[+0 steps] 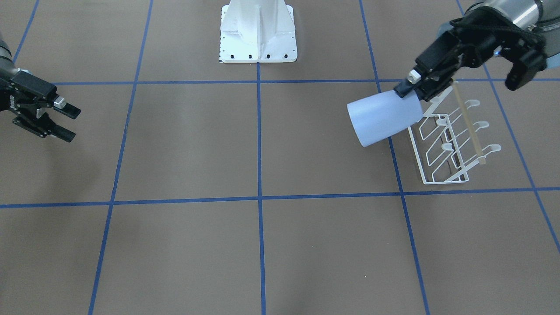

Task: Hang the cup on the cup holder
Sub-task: 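Carry the cup with the left gripper toward the white rack while the right arm withdraws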

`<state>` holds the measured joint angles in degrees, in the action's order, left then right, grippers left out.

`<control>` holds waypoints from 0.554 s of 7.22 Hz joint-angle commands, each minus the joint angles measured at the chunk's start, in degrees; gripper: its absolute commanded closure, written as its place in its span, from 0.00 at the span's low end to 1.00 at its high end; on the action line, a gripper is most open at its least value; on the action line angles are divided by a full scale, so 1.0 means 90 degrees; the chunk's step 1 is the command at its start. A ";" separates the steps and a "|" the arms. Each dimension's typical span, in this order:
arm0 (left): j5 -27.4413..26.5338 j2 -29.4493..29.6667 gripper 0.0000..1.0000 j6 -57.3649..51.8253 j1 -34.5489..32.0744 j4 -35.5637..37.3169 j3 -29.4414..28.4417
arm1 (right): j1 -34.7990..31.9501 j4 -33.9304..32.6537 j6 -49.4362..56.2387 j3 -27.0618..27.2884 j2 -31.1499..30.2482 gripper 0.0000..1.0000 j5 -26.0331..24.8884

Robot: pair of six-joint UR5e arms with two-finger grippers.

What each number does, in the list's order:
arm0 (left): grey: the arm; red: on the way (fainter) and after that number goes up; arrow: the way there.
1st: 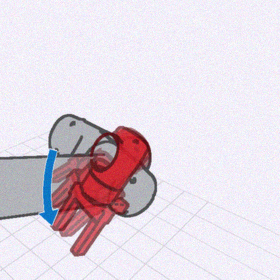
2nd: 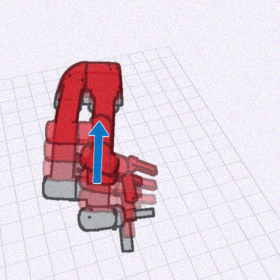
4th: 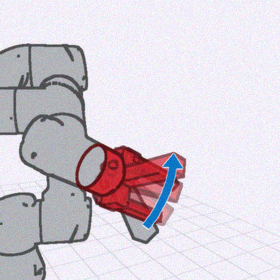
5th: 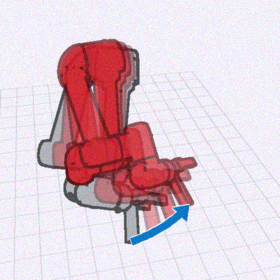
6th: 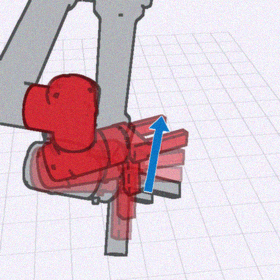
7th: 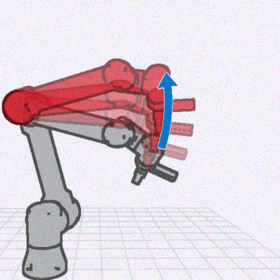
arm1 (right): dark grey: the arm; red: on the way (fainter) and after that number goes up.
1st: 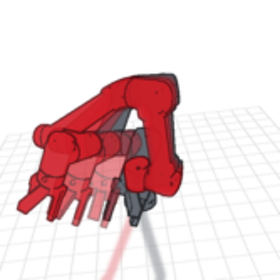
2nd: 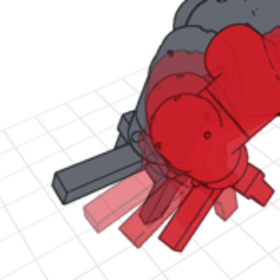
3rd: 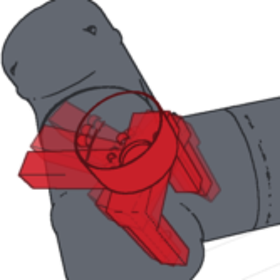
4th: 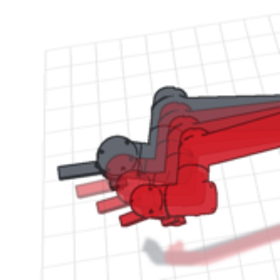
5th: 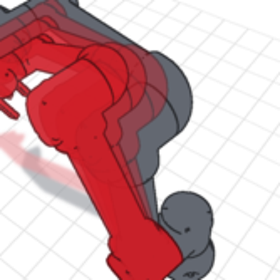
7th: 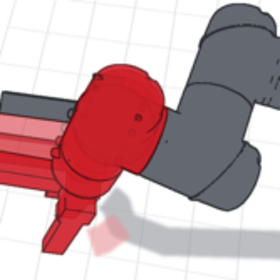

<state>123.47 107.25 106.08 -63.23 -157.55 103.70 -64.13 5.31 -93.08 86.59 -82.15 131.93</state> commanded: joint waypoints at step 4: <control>0.0403 -0.0003 1.00 -0.5043 -0.0924 0.4540 0.0420 | -0.0519 -0.2704 0.4671 0.0007 -0.0950 0.00 -0.0499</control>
<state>127.36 107.07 69.28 -71.22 -125.60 105.87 -67.48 -13.25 -60.09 86.49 -90.18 127.56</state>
